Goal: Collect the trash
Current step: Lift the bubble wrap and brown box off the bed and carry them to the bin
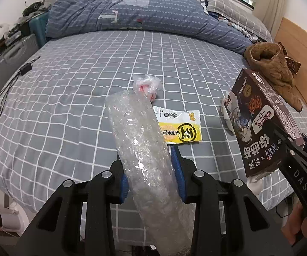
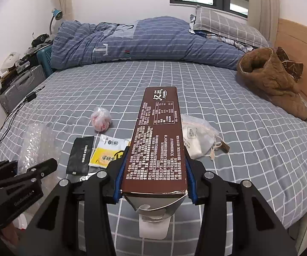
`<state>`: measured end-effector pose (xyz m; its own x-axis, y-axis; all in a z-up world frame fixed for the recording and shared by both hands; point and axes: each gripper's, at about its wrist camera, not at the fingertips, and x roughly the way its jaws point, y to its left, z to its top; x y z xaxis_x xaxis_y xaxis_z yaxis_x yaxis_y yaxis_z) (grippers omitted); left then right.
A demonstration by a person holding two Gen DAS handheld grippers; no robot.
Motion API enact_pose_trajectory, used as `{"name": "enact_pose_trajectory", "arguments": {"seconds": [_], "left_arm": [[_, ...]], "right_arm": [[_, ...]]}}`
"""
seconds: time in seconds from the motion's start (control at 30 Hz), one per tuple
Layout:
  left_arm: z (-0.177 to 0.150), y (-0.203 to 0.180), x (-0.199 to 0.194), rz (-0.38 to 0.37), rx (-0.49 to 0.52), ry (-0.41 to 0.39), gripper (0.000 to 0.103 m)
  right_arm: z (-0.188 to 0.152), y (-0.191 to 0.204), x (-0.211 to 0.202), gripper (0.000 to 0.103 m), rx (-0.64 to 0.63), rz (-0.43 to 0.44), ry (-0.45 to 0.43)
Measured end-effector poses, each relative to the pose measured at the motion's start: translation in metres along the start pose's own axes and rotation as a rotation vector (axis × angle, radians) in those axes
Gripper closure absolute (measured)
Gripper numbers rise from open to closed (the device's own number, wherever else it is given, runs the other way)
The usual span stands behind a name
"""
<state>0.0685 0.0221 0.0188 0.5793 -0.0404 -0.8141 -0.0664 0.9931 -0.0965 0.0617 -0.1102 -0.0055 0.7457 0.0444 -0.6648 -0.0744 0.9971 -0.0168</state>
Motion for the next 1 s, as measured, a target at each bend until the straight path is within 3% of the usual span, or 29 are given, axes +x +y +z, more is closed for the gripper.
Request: {"name": "enact_pose_trajectory", "arguments": {"seconds": [1.0], "left_arm": [[-0.057,-0.007,-0.069,0.003,0.016,-0.01,0.069]], "right_arm": [[-0.041,0.001,-0.081,0.06,0.007,-0.005,0.006]]}}
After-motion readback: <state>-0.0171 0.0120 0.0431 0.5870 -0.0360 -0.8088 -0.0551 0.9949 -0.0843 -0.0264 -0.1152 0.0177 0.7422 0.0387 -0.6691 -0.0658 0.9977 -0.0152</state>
